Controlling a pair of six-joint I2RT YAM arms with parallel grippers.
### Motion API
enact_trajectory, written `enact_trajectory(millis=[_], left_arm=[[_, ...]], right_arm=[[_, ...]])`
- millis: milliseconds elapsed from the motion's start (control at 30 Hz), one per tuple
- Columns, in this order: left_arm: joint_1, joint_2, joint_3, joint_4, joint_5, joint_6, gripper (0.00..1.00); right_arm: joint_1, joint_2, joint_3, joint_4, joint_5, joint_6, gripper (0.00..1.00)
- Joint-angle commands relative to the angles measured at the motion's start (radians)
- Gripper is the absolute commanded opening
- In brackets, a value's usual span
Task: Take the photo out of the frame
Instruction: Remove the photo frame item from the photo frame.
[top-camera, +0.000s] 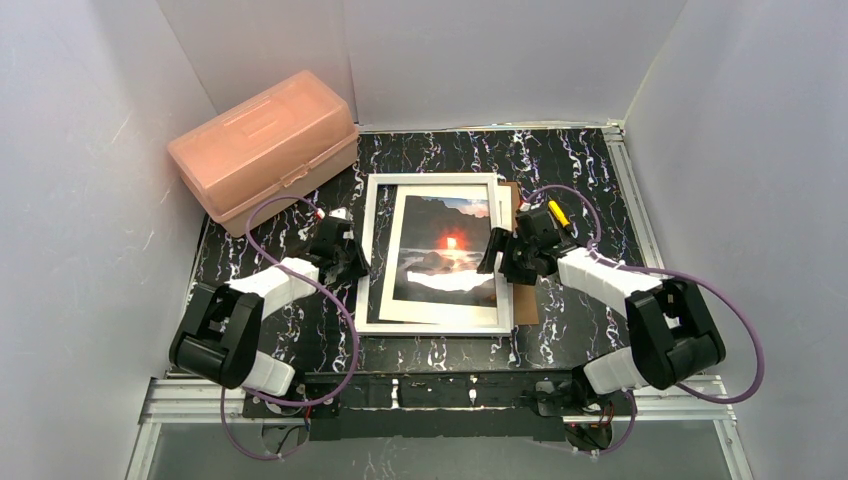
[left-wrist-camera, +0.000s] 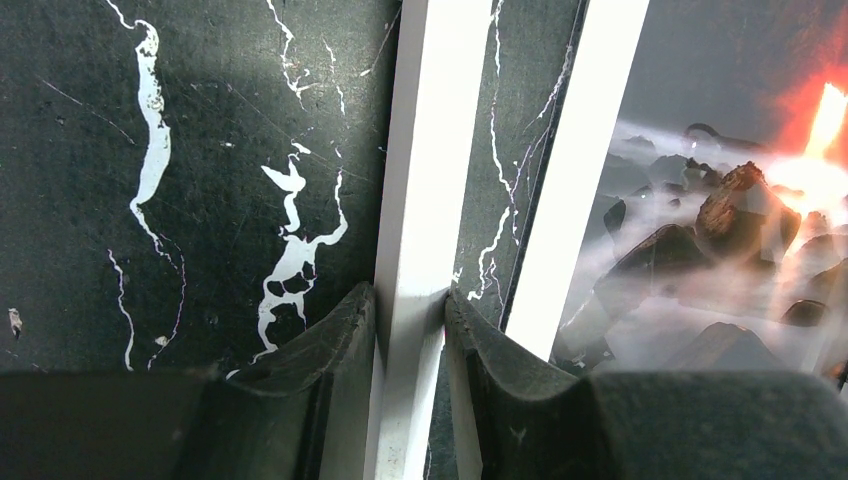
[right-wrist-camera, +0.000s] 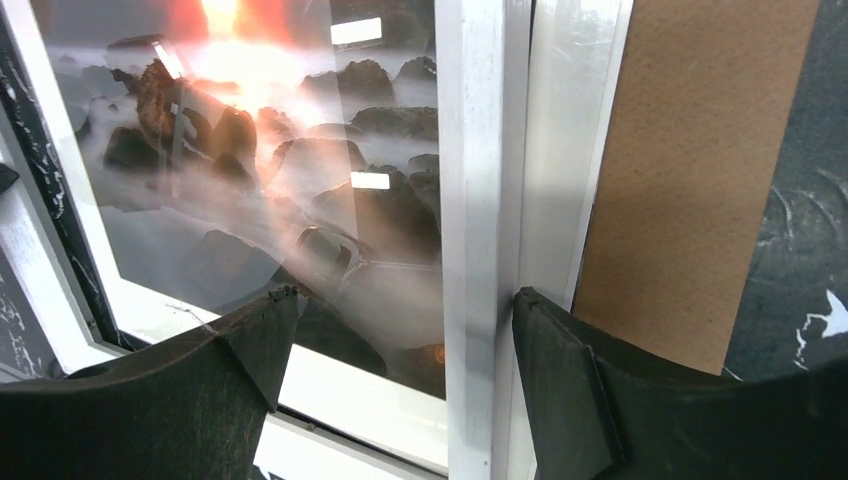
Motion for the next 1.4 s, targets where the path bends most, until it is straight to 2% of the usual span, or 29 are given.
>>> enact_trajectory(millis=[0, 200, 533, 700, 867, 1033, 1133, 1233, 1367], left_arm=[[0.002, -0.036, -0.024, -0.048, -0.025, 0.016, 0.18], [0.001, -0.075, -0.050, -0.024, -0.018, 0.024, 0.29], [0.001, -0.151, -0.083, -0.029, -0.032, 0.020, 0.41], [-0.001, -0.271, -0.094, -0.087, -0.013, -0.014, 0.50], [-0.026, -0.405, -0.091, -0.160, 0.045, -0.053, 0.57], [-0.140, -0.445, -0.025, -0.244, 0.083, -0.050, 0.59], [-0.256, -0.421, 0.038, -0.301, 0.037, -0.041, 0.59], [-0.341, -0.392, 0.079, -0.311, 0.007, -0.041, 0.59], [-0.396, -0.316, 0.121, -0.315, -0.005, -0.023, 0.59]], right_arm=[[0.009, -0.084, -0.007, -0.044, 0.041, 0.002, 0.87], [0.009, -0.148, -0.018, -0.084, 0.075, 0.001, 0.89], [0.009, -0.319, -0.046, -0.188, 0.166, 0.011, 0.90], [0.009, -0.430, -0.053, -0.243, 0.192, 0.040, 0.91], [0.009, -0.468, -0.018, -0.322, 0.173, 0.045, 0.91], [0.007, -0.561, -0.072, -0.323, 0.173, 0.010, 0.85], [0.007, -0.613, -0.115, -0.343, 0.151, 0.052, 0.74], [0.009, -0.648, -0.146, -0.374, 0.111, 0.087, 0.74], [0.007, -0.681, -0.195, -0.411, 0.084, 0.148, 0.73]])
